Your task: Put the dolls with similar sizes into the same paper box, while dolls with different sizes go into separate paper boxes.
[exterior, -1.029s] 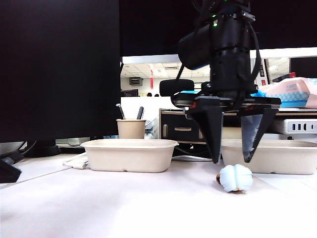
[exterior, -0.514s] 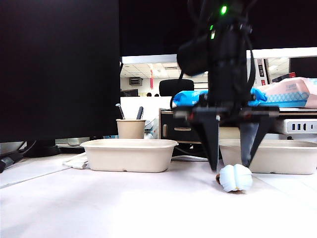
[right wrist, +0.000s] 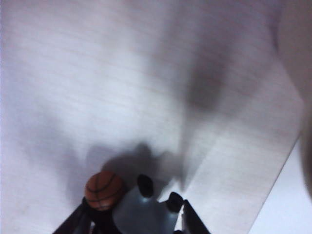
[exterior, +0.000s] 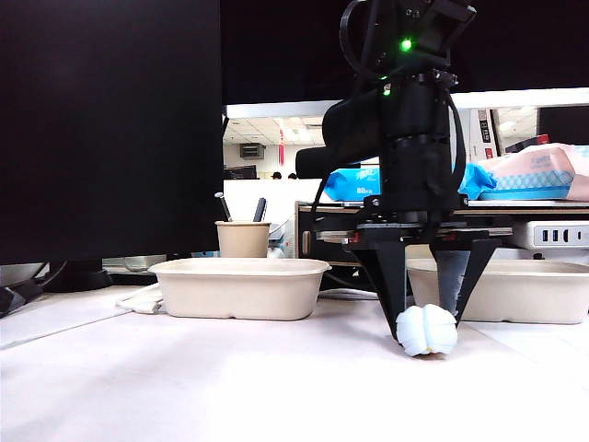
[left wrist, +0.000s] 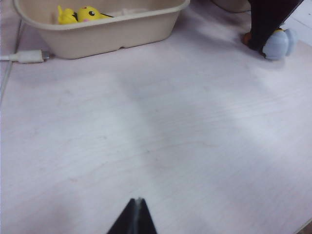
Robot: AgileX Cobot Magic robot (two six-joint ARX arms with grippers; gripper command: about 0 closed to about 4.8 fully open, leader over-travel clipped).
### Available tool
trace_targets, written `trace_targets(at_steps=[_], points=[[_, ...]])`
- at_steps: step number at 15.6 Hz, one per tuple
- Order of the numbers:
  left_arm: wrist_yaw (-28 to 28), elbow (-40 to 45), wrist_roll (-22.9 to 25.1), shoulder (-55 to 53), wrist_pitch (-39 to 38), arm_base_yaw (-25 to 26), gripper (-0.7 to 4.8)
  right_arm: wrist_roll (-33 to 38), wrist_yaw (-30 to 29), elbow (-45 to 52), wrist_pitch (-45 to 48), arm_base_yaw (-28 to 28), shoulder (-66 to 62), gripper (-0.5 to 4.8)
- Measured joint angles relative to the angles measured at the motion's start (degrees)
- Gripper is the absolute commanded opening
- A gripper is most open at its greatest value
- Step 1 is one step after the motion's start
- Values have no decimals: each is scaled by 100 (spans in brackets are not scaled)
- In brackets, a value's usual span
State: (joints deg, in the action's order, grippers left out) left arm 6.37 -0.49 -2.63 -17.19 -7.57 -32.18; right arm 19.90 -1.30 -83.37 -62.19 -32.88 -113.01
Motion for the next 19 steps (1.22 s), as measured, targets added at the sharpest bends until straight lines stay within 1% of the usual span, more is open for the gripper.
trace_targets(at_steps=[1, 2, 7, 10, 11, 13, 16, 17, 18, 19], points=[[-2, 0, 0, 2, 0, 0, -5, 2, -4, -2, 20, 0, -9, 186], [-2, 0, 0, 2, 0, 0, -5, 2, -13, -7, 20, 0, -17, 134], [-2, 0, 0, 28, -2, 0, -5, -42, -68, -63, 24, 2, -44, 136], [-2, 0, 0, 282, 0, 0, -5, -35, -553, -48, 240, 0, -2, 136], [0, 0, 0, 330, 0, 17, -5, -17, -890, -33, 431, -4, 66, 136], [-2, 0, 0, 387, -7, 20, -5, 68, -1241, -35, 719, -11, 345, 139], [-4, 0, 0, 752, -11, 20, -5, 188, -1596, -116, 1237, -7, 490, 139], [-4, 0, 0, 883, 0, 20, -5, 221, -1635, -280, 1261, -9, 470, 139], [-2, 0, 0, 1029, -4, 35, -5, 238, -1650, -463, 1482, -13, 468, 139], [13, 0, 0, 1141, 2, 175, -5, 240, -1652, -649, 1810, -17, 468, 139]])
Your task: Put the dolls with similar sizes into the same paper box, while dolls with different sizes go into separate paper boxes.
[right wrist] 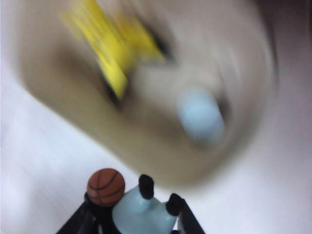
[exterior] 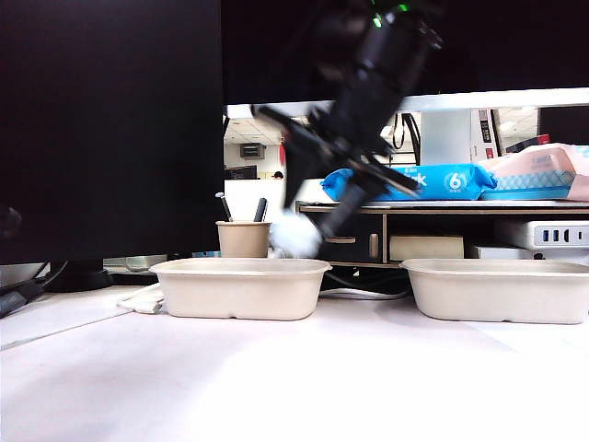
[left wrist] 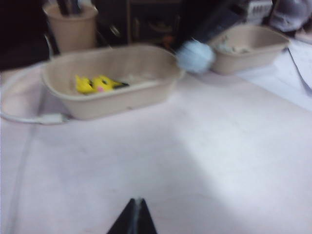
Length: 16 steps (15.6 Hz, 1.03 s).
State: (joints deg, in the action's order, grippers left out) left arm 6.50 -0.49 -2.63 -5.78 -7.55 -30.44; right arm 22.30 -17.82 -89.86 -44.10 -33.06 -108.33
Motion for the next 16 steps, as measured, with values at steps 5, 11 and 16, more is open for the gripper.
trace_targets(at_steps=[5, 11, 16], points=[[7, 0, 0, 122, -9, 911, -5, 2, 0, -551, 767, 2, -236, 139], [-9, 0, 0, 407, -4, 1158, -5, 4, 24, -527, 1113, 2, -986, 224], [-9, 0, 0, 557, 0, 1158, -5, 15, -4, -531, 1325, 9, -942, 251]])
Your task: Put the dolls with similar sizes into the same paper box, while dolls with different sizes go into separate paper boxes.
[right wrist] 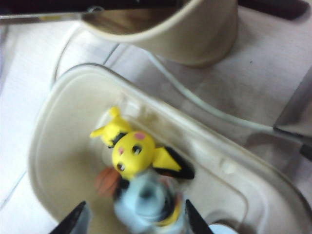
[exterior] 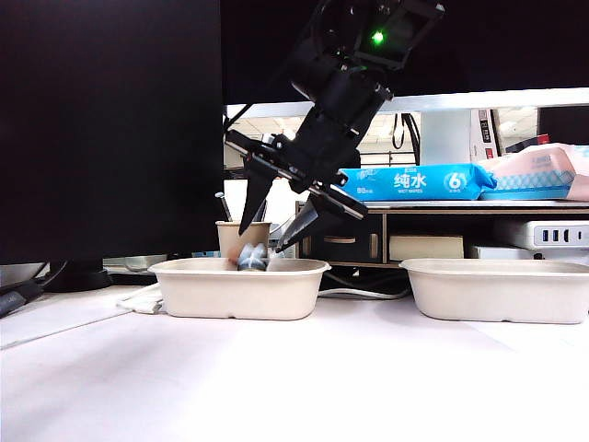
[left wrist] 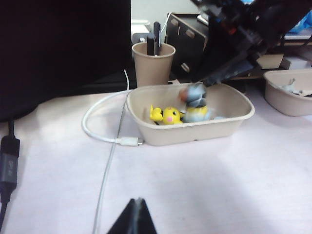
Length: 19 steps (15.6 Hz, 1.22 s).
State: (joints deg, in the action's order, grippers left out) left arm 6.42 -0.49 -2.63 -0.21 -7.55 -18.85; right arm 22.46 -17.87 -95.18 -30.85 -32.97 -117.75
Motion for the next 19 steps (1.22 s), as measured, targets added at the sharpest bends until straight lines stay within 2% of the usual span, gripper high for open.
trace_targets(at_steps=[1, 2, 3, 4, 6, 9, 13, 15, 17, 18, 19], points=[[2, 0, 0, 2, -2, 0, -5, 0, -13, 0, -9, 0, 15, 220], [2, 0, 0, 2, -2, 9, -5, 2, -20, 2, -20, 2, 26, 90], [2, 0, 0, 2, -2, 116, -5, 4, -151, 13, -105, 4, 127, 19], [4, 0, 0, 2, -2, 236, -5, 0, -291, 15, -118, 2, 278, -7], [7, 0, 0, 2, -4, 730, -5, -173, -337, 9, 26, 0, 1016, -8], [2, 0, 0, 2, -2, 1342, -5, -619, 302, 4, 74, 0, 2092, -7], [2, 0, 0, 2, -2, 1611, -5, -1270, 1515, -2, 151, -83, 3550, -8], [2, 0, 0, 2, -2, 1611, -5, -1475, 1838, 85, 164, -92, 4094, -7], [4, 0, 0, 2, -2, 1611, -5, -1604, 2221, 542, 424, -87, 4710, -6], [2, 0, 0, 2, -2, 1611, -5, -1639, 2894, 1475, 732, -87, 5410, -5], [4, 0, 0, 2, -4, 1611, -5, -1639, 3204, 1869, 728, -87, 5694, -5]])
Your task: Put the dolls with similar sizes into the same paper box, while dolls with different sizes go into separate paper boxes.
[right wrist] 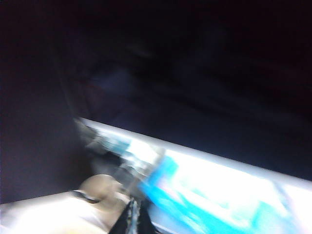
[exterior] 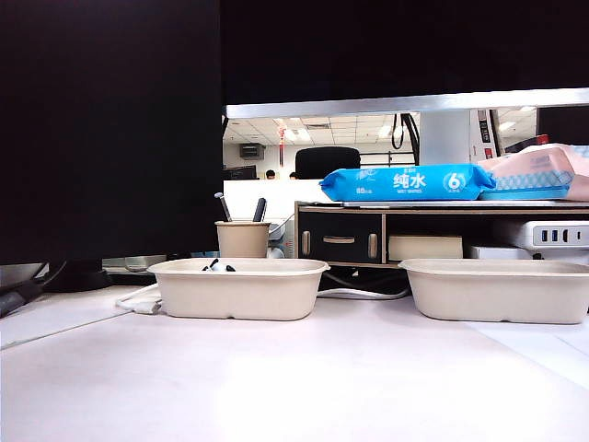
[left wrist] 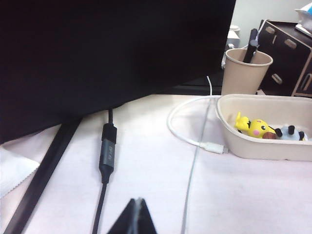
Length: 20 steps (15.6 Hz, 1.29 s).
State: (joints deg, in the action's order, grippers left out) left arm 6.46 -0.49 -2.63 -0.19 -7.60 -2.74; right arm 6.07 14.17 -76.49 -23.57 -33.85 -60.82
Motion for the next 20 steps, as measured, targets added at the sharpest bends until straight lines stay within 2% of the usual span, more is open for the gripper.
trace_targets(at_steps=[2, 6, 10, 12, 14, 15, 16, 17, 18, 19, 20], points=[[-2, 0, 0, 0, 2, 0, -5, 2, 256, 511, -133, 9, 428, -5], [-2, 0, 0, 0, 2, 0, -5, 0, 256, 573, -1346, 7, 555, -5], [-2, 0, 0, 0, 0, 0, -5, -57, 256, 570, -1563, 4, 555, -5], [0, 0, 0, 0, 0, 0, -5, -575, 280, 581, -1580, 232, 599, -5], [0, 0, 0, 0, 0, 0, -5, -811, 251, 809, -1344, 1043, 938, -5], [-2, 0, 0, 0, 0, 0, -5, -754, -79, 1263, -881, 1716, 1340, -5], [-2, 0, 0, 0, 0, 0, -5, -490, -632, 1858, -299, 2468, 1834, -5], [-2, 0, 0, 0, 0, 0, -5, 146, -1309, 2855, 732, 3641, 2566, -5], [-2, 0, 0, -2, -2, 0, -5, 494, -1399, 3493, 1263, 4229, 2944, -5], [-2, 0, 0, 0, 2, 0, -5, 656, -1364, 4087, 1613, 4614, 3206, -5], [0, 0, 0, 0, 0, 0, -5, 695, -1360, 4664, 1766, 4708, 3460, -5]])
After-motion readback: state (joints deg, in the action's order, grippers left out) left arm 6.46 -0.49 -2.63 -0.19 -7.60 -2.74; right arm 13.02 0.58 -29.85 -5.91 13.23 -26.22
